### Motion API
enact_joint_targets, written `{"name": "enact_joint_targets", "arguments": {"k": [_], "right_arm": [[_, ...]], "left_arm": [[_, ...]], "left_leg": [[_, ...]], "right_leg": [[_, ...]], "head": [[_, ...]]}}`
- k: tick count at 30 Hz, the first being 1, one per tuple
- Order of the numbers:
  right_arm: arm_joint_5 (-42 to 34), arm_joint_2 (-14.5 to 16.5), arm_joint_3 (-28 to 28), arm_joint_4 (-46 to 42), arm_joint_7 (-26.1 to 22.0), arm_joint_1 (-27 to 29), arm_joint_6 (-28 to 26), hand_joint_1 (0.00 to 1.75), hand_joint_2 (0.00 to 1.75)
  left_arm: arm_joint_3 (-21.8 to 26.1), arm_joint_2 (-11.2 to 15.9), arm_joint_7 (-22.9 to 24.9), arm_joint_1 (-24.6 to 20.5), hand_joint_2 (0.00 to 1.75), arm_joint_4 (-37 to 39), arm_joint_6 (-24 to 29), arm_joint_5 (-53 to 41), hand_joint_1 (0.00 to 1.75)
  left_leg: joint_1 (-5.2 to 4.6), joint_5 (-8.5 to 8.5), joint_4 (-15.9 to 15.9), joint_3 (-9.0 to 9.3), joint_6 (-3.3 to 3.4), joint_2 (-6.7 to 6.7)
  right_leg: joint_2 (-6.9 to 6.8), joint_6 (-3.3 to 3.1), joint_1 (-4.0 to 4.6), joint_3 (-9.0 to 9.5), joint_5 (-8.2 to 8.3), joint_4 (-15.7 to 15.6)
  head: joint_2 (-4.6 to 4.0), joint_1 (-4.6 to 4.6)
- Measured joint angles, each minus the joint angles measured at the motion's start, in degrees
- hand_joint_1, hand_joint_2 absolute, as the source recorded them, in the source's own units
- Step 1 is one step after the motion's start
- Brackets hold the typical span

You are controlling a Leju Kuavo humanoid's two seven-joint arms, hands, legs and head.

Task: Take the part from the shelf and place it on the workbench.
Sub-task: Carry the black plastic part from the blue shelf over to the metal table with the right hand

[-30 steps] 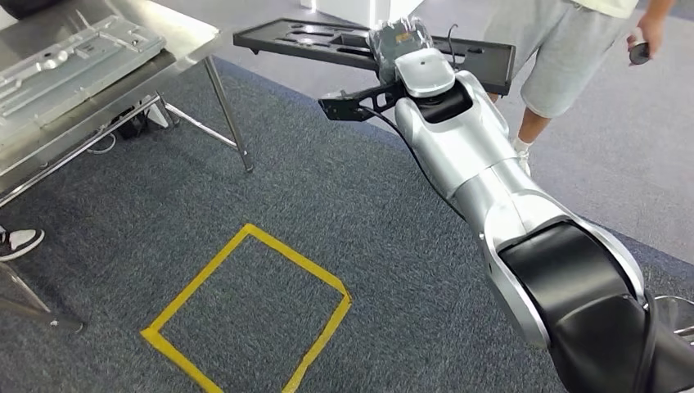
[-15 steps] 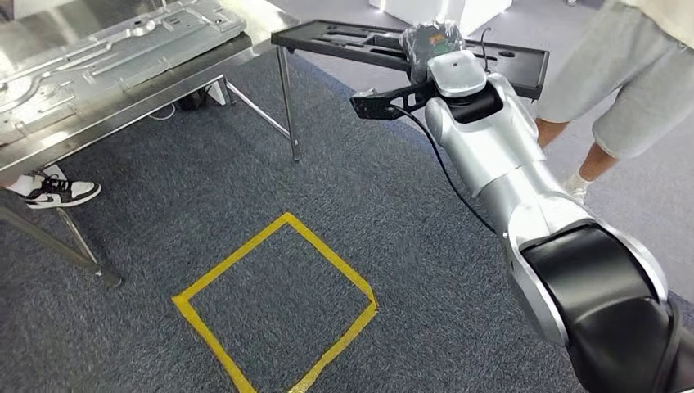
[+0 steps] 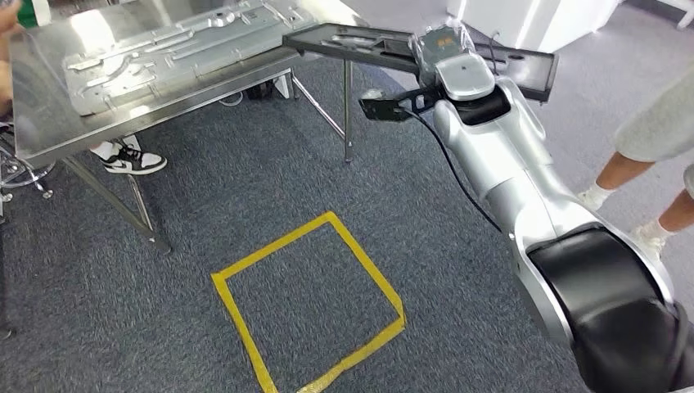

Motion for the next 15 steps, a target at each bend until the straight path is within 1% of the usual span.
{"name": "enact_joint_targets", "arguments": {"k": [1,2,3,4,5,6,7,8,9,10,11,12,13,14,15], "right_arm": [[0.0,0.0,0.0,-0.1,0.0,0.0,0.0,1.75,1.75],[0.0,-0.1,0.0,-0.1,0.0,0.1,0.0,1.75,1.75],[0.1,-0.1,0.0,-0.1,0.0,0.2,0.0,1.75,1.75],[0.1,-0.2,0.0,-0.1,-0.1,0.3,0.0,1.75,1.75],[0.1,-0.2,0.0,-0.1,-0.1,0.4,0.0,1.75,1.75],[0.1,-0.1,0.0,-0.1,-0.2,0.5,0.0,1.75,1.75],[0.1,-0.2,0.0,-0.1,-0.2,0.5,0.0,1.75,1.75],[0.1,-0.2,0.0,-0.2,-0.2,0.5,0.0,1.75,1.75],[0.1,-0.3,0.0,-0.2,-0.2,0.4,0.1,1.75,1.75],[0.1,-0.4,0.0,-0.2,-0.2,0.4,0.1,1.75,1.75],[0.1,-0.4,0.0,-0.2,-0.3,0.5,0.1,1.75,1.75],[0.1,-0.4,0.0,-0.3,-0.4,0.5,0.1,1.75,1.75],[0.1,-0.4,0.0,-0.4,-0.5,0.5,0.0,1.75,1.75],[0.1,-0.5,0.0,-0.5,-0.6,0.5,0.0,1.75,1.75],[0.0,-0.7,-0.1,-0.6,-0.9,0.4,-0.1,1.75,1.75]], "left_arm": [[0.0,0.0,0.0,0.0,1.75,0.0,0.0,0.0,0.0],[-0.1,0.0,-0.1,0.0,1.75,0.0,0.0,0.0,0.0],[-0.1,0.0,-0.1,0.0,1.75,0.0,-0.1,-0.1,0.0],[-0.2,0.0,-0.2,0.0,1.75,0.0,-0.1,-0.1,0.0],[-0.2,0.0,-0.2,0.0,1.75,0.0,-0.2,-0.2,0.0],[-0.3,0.0,-0.3,0.0,1.75,0.0,-0.2,-0.2,0.0],[-0.3,0.0,-0.3,0.0,1.75,0.0,-0.3,-0.3,0.0],[-0.3,0.0,-0.4,0.0,1.75,0.0,-0.3,-0.4,0.0],[-0.4,0.0,-0.6,-0.1,1.75,0.0,-0.4,-0.5,0.0],[-0.4,0.0,-0.7,-0.1,1.75,0.0,-0.6,-0.6,0.0],[-0.4,0.0,-0.8,-0.1,1.75,0.0,-0.7,-0.7,0.0],[-0.5,0.0,-0.9,-0.1,1.75,0.0,-0.7,-0.7,0.0],[-0.6,-0.1,-0.9,-0.1,1.75,0.0,-0.8,-0.8,0.0],[-0.7,-0.1,-0.8,0.0,1.75,0.0,-0.9,-0.8,0.0],[-0.7,-0.1,-0.8,-0.1,1.75,0.0,-0.9,-0.9,0.0]], "left_leg": [[0.0,-1.51,3.2,-1.59,-0.22,1.85],[0.16,-2.87,6.7,-3.37,-0.37,2.85],[0.28,-3.44,9.1,-4.73,-0.43,3.27],[0.34,-3.09,9.7,-5.21,-0.43,3.43],[0.37,-1.79,8.3,-4.63,-0.34,3.6],[0.31,0.23,4.9,-2.99,-0.14,4.1],[0.08,1.83,0.9,-0.91,0.14,5.35],[-0.33,2.92,-2.5,0.91,0.47,6.72],[-0.73,3.37,-4.6,2.06,0.82,7.7],[-1.08,3.21,-5.5,2.5,1.1,8.13],[-1.28,3.16,-5.6,2.55,1.34,7.65],[-1.16,3.21,-5.8,2.68,1.6,6.92],[-1.01,3.26,-6.1,2.97,1.83,6.37],[-0.85,3.31,-6.5,3.33,2.11,5.93],[-0.68,3.34,-6.8,3.7,2.45,5.6]], "right_leg": [[-0.69,-0.18,0.1,0.21,-0.02,-0.2],[-1.43,-0.28,0.22,0.33,-0.09,-0.3],[-2.2,-0.31,0.3,0.4,-0.21,-0.3],[-2.98,-0.3,0.36,0.48,-0.36,-0.3],[-3.77,-0.27,0.42,0.63,-0.54,-0.2],[-4.54,-0.21,0.48,0.86,-0.76,-0.2],[-5.22,-0.11,0.56,1.14,-1.0,-0.3],[-5.84,0.06,0.71,1.37,-1.23,-0.3],[-6.45,0.27,0.85,1.57,-1.42,-0.3],[-7.06,0.53,0.95,1.72,-1.6,-0.4],[-7.64,0.8,1.02,1.9,-1.74,-0.4],[-8.14,1.12,1.03,2.12,-1.95,-0.5],[-7.49,1.41,0.92,2.22,-2.33,-0.2],[-6.21,1.58,0.81,1.94,-3.03,0.8],[-4.49,1.7,0.7,0.97,-4.22,2.9]], "head": [[0.0,-0.13],[0.0,-0.17],[0.0,-0.17],[0.0,-0.18],[0.0,-0.18],[0.0,-0.18],[0.0,-0.18],[0.0,-0.18],[0.0,-0.18],[0.0,-0.18],[0.0,-0.18],[0.0,-0.18],[0.0,-0.16],[0.0,-0.13],[-0.01,-0.11]]}}
